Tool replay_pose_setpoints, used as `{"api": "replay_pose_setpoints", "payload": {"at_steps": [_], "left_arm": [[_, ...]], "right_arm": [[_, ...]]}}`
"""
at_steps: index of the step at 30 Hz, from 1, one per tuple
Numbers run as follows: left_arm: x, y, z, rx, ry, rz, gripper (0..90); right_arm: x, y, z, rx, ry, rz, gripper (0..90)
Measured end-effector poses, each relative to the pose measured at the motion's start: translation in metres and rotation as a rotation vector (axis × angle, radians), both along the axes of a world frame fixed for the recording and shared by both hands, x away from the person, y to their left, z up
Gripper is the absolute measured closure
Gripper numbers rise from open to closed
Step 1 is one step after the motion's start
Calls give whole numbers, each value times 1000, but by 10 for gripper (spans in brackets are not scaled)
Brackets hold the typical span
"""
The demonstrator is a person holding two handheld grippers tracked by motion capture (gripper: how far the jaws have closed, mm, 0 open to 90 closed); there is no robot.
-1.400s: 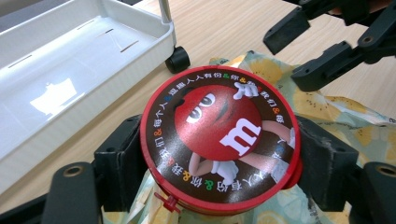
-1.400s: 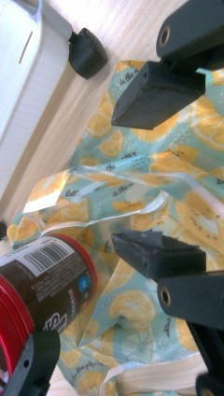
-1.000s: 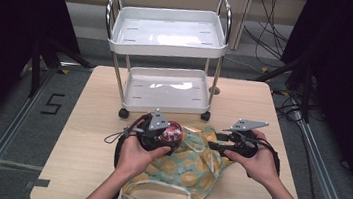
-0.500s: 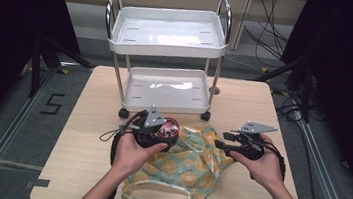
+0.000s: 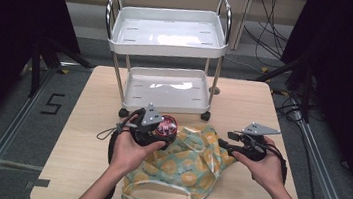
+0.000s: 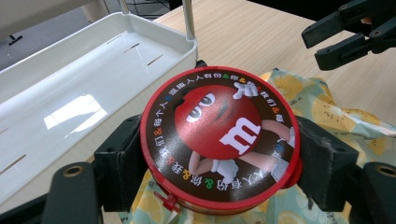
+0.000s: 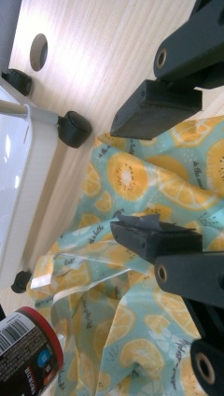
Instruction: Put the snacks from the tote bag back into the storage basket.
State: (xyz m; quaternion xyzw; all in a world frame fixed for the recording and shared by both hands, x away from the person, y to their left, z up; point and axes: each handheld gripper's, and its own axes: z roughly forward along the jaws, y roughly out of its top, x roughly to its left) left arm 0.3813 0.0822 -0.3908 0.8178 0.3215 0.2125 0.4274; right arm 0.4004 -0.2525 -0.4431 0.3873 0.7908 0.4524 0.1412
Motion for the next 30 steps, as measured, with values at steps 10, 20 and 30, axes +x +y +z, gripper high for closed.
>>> {"api": "replay_pose_setpoints", "payload": {"at_steps": [10,20,30], "left_arm": [[3,4,3,16,-29,-6,255],[6,10,5,21,-38,4,255],[9,13,5,21,-41,17,255]], "right_arm": [[-2,0,-3,-2,-6,-15,472],[-2,-1,-5,-2,-20,-23,463],[-3,1,-4,-1,-9,-11,463]]}}
